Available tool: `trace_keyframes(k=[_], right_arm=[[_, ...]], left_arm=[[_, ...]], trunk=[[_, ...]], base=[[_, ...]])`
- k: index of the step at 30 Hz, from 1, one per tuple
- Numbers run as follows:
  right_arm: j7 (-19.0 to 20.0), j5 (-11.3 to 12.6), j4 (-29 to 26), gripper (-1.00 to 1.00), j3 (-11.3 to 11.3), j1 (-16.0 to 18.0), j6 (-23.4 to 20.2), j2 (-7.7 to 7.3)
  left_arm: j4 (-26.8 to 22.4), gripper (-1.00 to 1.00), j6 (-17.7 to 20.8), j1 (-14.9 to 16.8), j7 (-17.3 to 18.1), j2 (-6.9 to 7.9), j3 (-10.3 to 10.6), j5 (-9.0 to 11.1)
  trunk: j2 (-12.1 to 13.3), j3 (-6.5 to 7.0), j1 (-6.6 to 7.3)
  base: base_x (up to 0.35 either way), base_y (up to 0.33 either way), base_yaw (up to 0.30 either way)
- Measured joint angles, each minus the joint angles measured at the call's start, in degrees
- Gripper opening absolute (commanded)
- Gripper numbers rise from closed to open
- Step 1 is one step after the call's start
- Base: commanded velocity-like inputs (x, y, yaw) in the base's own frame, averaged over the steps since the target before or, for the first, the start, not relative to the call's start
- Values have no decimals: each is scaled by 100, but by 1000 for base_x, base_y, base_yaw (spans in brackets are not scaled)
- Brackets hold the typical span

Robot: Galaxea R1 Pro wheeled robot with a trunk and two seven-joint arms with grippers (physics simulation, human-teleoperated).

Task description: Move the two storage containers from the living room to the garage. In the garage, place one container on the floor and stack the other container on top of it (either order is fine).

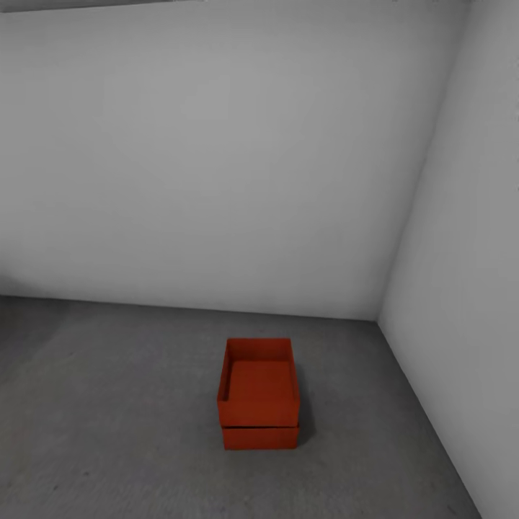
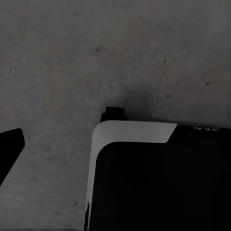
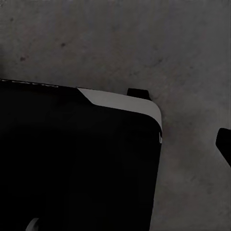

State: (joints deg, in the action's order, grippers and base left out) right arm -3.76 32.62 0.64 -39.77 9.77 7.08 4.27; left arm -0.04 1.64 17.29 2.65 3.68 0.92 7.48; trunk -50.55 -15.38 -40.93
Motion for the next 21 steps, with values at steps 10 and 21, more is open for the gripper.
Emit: trace_keyframes(k=[10,21], right_arm=[[2,-1,0,100,0,-14,39,-8],[-2,-1,0,100,0,-14,39,-32]], left_arm=[[-3,100,-60,-67,0,-100,-9,-7],[-10,100,-437,-72,-10,-124,-9,5]], trunk=[[0,89,0],[1,107,0]], base=[[0,0,0],[0,0,0]])
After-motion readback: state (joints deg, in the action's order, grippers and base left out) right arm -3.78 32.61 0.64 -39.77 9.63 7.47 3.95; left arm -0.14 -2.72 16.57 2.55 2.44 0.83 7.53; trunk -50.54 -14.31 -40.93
